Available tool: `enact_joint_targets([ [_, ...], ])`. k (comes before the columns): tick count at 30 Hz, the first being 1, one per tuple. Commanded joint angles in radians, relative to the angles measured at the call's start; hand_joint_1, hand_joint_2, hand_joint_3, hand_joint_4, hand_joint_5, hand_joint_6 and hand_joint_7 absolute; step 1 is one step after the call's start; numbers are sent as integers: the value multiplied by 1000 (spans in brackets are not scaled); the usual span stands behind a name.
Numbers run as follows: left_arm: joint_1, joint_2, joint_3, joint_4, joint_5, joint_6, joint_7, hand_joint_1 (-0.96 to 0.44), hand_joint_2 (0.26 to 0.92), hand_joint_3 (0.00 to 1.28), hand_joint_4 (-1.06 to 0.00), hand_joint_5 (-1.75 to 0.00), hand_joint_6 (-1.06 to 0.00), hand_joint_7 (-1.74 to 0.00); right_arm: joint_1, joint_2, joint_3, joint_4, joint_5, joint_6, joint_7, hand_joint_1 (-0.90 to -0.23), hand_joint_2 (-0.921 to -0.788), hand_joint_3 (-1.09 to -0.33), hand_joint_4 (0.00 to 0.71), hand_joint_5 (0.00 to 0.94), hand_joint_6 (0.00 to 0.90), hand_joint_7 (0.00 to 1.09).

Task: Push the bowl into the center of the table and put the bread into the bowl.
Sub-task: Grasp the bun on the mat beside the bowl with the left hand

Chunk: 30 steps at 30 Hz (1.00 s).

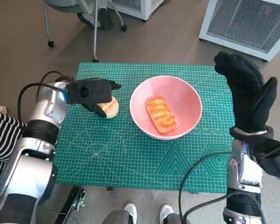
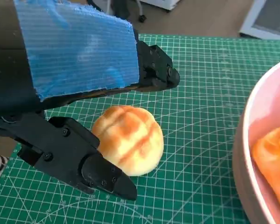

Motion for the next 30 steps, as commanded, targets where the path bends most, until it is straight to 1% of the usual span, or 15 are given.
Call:
enact_joint_targets([
  [1, -5, -26, -33, 39, 39, 15, 43, -225, 747, 3, -95, -1, -309, -14, 32, -8, 1, -2, 0, 17, -1, -726, -921, -705, 173, 0, 97, 374],
  [8, 11, -61, -56, 64, 67, 26, 121, -204, 750, 3, -133, -15, -335, -19, 35, -7, 2, -9, -3, 23, -5, -725, -921, -706, 172, 0, 96, 374],
  [12, 24, -73, -67, 72, 82, 23, 188, -137, 771, 11, -224, -38, -393, -37, 37, -8, 3, -12, -5, 24, -5, -726, -921, -706, 172, 0, 96, 375],
  [14, 31, -78, -73, 77, 89, 24, 222, -102, 782, 13, -312, -50, -432, -41, 37, -9, 2, -13, -4, 24, -4, -726, -921, -706, 172, 0, 96, 375],
  [15, 33, -80, -74, 79, 91, 25, 234, -64, 797, 12, -367, -414, -495, -32, 37, -9, 2, -13, -4, 25, -4, -726, -921, -706, 172, 0, 96, 375],
  [16, 36, -82, -75, 81, 94, 24, 247, -39, 808, 11, -371, -705, -535, -25, 38, -10, 2, -13, -5, 25, -4, -726, -921, -706, 172, 0, 96, 375],
  [17, 39, -83, -76, 83, 96, 23, 257, 41, 831, 35, -418, -828, -565, -28, 38, -10, 2, -14, -5, 25, -3, -726, -921, -706, 172, 0, 96, 375],
  [18, 42, -83, -80, 85, 102, 21, 270, 157, 863, 70, -485, -1006, -607, -34, 39, -10, 2, -15, -5, 26, -4, -726, -921, -706, 172, 0, 96, 375],
  [21, 48, -81, -93, 91, 116, 15, 299, 291, 902, 134, -543, -1226, -736, -85, 40, -10, 2, -19, -4, 29, -4, -726, -921, -706, 172, 0, 96, 376],
  [24, 48, -76, -109, 95, 130, 10, 313, 334, 915, 160, -556, -1304, -814, -138, 42, -10, 1, -21, -2, 31, -3, -726, -921, -706, 172, 0, 95, 376],
  [25, 48, -75, -113, 96, 133, 9, 316, 267, 916, 153, -572, -1278, -758, -368, 43, -10, 1, -21, -2, 31, -3, -726, -921, -706, 172, 0, 95, 376],
  [26, 47, -73, -116, 97, 137, 8, 318, 171, 918, 154, -583, -1255, -667, -711, 44, -11, 0, -20, -2, 30, -2, -727, -921, -706, 172, 0, 95, 376],
  [27, 46, -72, -118, 98, 140, 8, 320, 110, 919, 149, -602, -1235, -611, -922, 44, -11, 0, -20, -2, 30, -2, -727, -921, -706, 172, 0, 95, 376],
  [29, 45, -70, -122, 99, 145, 8, 325, 57, 920, 137, -624, -1205, -570, -1104, 45, -12, -1, -19, -3, 29, -1, -727, -921, -706, 172, 0, 95, 377],
  [30, 45, -68, -124, 100, 147, 8, 329, 45, 920, 134, -630, -1197, -563, -1142, 44, -12, -1, -18, -4, 28, -2, -727, -921, -705, 172, 0, 95, 377],
])
